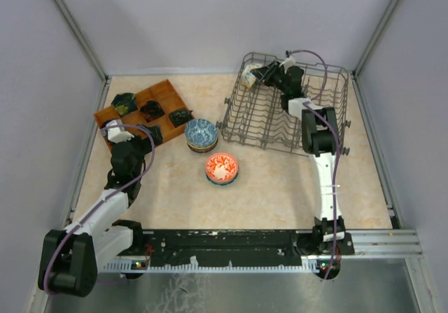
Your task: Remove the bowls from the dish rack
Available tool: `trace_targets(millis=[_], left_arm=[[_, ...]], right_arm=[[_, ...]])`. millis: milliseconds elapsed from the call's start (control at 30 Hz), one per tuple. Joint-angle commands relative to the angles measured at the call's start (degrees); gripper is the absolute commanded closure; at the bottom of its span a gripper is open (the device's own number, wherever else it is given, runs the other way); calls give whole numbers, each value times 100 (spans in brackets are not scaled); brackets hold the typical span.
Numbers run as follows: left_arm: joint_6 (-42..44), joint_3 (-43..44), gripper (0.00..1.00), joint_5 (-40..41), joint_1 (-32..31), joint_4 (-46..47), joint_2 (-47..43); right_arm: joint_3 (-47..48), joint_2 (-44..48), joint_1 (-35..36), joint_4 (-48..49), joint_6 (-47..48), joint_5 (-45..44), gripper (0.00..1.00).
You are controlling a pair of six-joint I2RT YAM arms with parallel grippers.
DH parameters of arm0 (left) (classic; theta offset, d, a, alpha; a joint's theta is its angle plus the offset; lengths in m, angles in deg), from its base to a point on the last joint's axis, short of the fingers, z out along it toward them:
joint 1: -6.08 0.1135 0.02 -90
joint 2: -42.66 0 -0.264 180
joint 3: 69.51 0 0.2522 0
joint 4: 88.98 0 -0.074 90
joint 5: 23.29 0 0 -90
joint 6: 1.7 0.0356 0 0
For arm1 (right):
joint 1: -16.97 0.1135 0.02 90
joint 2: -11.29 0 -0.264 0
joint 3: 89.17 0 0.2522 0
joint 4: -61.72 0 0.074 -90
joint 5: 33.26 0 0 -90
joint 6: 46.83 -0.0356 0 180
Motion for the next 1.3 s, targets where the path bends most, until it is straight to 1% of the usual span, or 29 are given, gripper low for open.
trace_targets(millis=[0, 233, 767, 1133, 1267], left_arm=[[60, -37, 1, 43, 34, 213, 21], [56, -46, 1, 60, 34, 200, 4], [47, -28, 1, 59, 36, 66, -148], [30, -20, 1, 46, 34, -32, -262], [28, -20, 1, 46, 34, -57, -295]], right_arm=[[108, -18, -46, 684, -232, 38, 79], [-181, 41, -77, 1686, -791, 120, 92], [-538, 587, -82, 2899, -1190, 370, 95], [-597, 810, -81, 3462, -1525, 534, 100], [-718, 1011, -82, 3738, -1546, 652, 100]])
